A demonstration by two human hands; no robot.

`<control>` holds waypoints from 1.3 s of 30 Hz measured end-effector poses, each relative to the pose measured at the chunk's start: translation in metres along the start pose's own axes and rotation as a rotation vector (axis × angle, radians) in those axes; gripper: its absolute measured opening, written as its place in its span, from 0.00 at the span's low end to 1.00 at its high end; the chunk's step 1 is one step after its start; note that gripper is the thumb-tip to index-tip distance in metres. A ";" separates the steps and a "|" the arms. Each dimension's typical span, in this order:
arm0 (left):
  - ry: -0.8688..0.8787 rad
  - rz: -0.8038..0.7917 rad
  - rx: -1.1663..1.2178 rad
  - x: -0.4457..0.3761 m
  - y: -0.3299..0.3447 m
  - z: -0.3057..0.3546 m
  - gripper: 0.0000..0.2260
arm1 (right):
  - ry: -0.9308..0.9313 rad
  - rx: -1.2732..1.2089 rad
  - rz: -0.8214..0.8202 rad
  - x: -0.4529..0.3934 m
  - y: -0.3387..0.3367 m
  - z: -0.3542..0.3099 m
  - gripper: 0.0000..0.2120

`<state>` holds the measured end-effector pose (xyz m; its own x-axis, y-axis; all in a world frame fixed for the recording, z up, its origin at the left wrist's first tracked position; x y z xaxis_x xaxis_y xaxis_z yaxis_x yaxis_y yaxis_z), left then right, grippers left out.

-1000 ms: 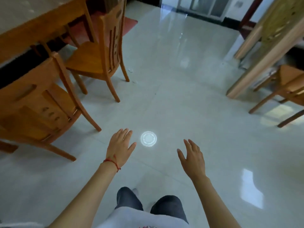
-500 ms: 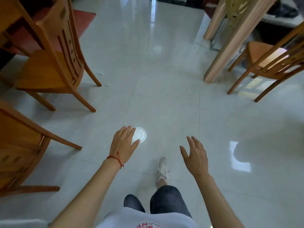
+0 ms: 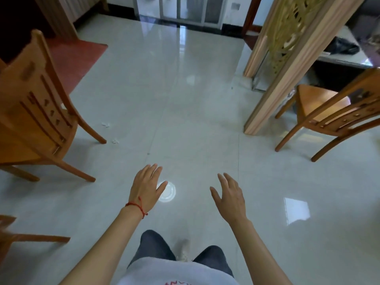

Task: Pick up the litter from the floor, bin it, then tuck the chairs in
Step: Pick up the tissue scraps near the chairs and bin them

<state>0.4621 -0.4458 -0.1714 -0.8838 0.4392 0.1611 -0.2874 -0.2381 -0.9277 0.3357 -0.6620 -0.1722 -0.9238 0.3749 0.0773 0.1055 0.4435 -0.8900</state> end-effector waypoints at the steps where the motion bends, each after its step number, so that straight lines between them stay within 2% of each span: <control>1: 0.002 0.007 -0.001 -0.015 -0.002 0.005 0.28 | 0.005 -0.005 -0.002 -0.015 -0.004 0.002 0.25; 15: 0.025 0.001 0.046 -0.277 -0.034 0.023 0.35 | 0.024 0.012 -0.045 -0.266 -0.026 0.018 0.25; 24: 0.004 0.007 0.026 -0.421 -0.067 0.017 0.33 | 0.016 -0.004 -0.054 -0.417 -0.047 0.008 0.25; 28: -0.044 -0.019 0.044 -0.470 -0.068 0.019 0.32 | -0.010 0.000 -0.089 -0.481 -0.050 0.016 0.25; 39: -0.235 0.048 0.079 -0.619 -0.080 0.037 0.32 | -0.178 0.016 -0.176 -0.686 -0.075 0.032 0.25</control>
<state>1.0182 -0.7305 -0.1839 -0.9560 0.2148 0.2000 -0.2630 -0.3245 -0.9086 0.9501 -0.9784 -0.1728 -0.9779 0.1427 0.1528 -0.0676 0.4759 -0.8769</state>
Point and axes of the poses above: each hand's wrist, its own x-axis away from the middle knuckle, its own y-axis out of the palm, z = x × y, the point moved 3 cm from there along -x, towards the middle knuckle, and after that the axes turned 6 degrees about -y, right-handed, at the moved point
